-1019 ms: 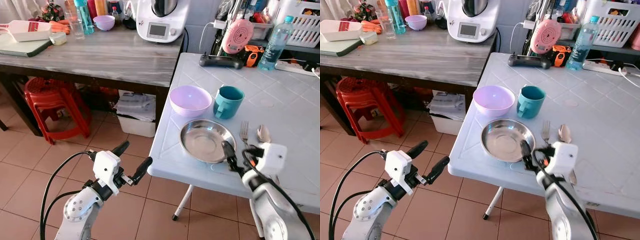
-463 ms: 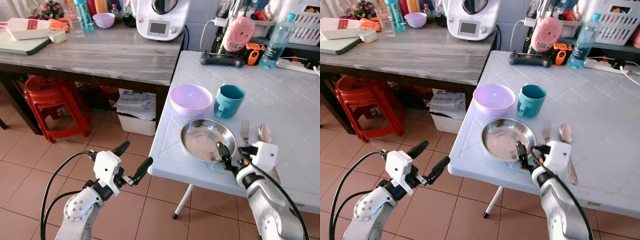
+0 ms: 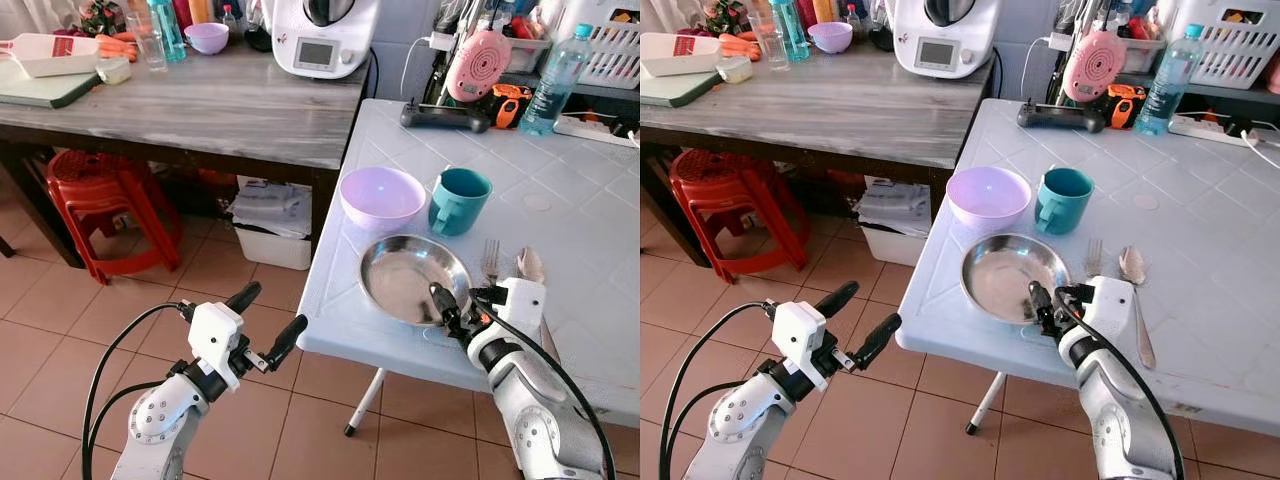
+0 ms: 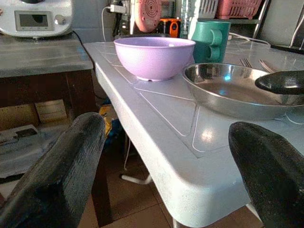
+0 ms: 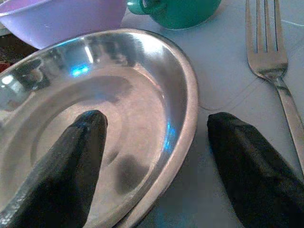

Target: Setting the table

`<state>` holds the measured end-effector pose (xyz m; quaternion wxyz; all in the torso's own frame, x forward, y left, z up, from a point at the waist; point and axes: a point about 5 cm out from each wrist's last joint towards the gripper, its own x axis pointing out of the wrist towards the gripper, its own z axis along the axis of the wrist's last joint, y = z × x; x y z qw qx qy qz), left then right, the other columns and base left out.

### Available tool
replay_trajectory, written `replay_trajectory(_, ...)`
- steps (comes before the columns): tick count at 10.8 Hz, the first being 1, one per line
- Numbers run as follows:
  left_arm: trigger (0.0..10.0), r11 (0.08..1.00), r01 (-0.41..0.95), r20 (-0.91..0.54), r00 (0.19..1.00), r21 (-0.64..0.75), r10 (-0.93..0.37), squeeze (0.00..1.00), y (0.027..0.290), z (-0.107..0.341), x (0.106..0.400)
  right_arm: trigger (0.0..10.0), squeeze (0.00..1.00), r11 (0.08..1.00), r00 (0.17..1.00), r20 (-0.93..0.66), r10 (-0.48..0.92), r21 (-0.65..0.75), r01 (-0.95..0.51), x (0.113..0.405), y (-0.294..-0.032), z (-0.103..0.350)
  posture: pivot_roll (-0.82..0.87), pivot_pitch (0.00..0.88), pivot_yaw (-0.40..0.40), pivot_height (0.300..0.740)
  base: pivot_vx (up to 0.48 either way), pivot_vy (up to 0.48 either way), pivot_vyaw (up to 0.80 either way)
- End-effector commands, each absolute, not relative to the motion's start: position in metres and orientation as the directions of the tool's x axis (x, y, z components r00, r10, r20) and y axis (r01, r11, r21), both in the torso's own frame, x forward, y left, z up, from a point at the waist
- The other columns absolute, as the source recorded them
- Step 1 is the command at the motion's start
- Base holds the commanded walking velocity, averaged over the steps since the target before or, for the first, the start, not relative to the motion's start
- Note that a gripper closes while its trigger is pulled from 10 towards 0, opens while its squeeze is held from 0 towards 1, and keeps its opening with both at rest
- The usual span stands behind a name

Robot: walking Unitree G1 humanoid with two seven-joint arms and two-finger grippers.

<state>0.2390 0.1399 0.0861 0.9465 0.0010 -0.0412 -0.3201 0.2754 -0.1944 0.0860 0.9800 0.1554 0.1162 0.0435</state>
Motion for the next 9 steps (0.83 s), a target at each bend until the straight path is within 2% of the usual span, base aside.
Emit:
replay_trajectory(1,10.0,0.785,0.618,0.081,0.781,0.045,-0.619,0.00,0.1375,0.0878,0.2379,0.0,0.00,0.943,0.954,-0.265,0.139,0.331,-0.046,0.2744,-0.1911,0.0778,0.07,0.080,-0.016,0.740,0.000,0.000,0.00)
replay_trajectory(5,10.0,0.781,0.623,0.085,0.777,0.046,-0.624,0.00,0.1365,0.0894,0.2367,0.0,0.00,0.926,0.949,-0.280,0.148,0.376,-0.034,0.2756,-0.1888,0.0771,0.07,0.081,-0.016,0.740,0.000,0.000,0.00)
replay_trajectory(7,10.0,0.778,0.626,0.086,0.773,0.052,-0.628,0.00,0.1366,0.0906,0.2367,0.0,0.00,0.881,0.941,-0.300,0.160,0.473,0.001,0.2762,-0.1843,0.0765,0.07,0.081,-0.016,0.740,0.000,0.000,0.00)
replay_trajectory(9,10.0,0.778,0.626,0.086,0.773,0.056,-0.629,0.00,0.1380,0.0909,0.2362,0.0,0.00,0.857,0.938,-0.313,0.151,0.514,0.033,0.2763,-0.1833,0.0753,0.08,0.078,-0.017,0.740,0.000,0.000,0.00)
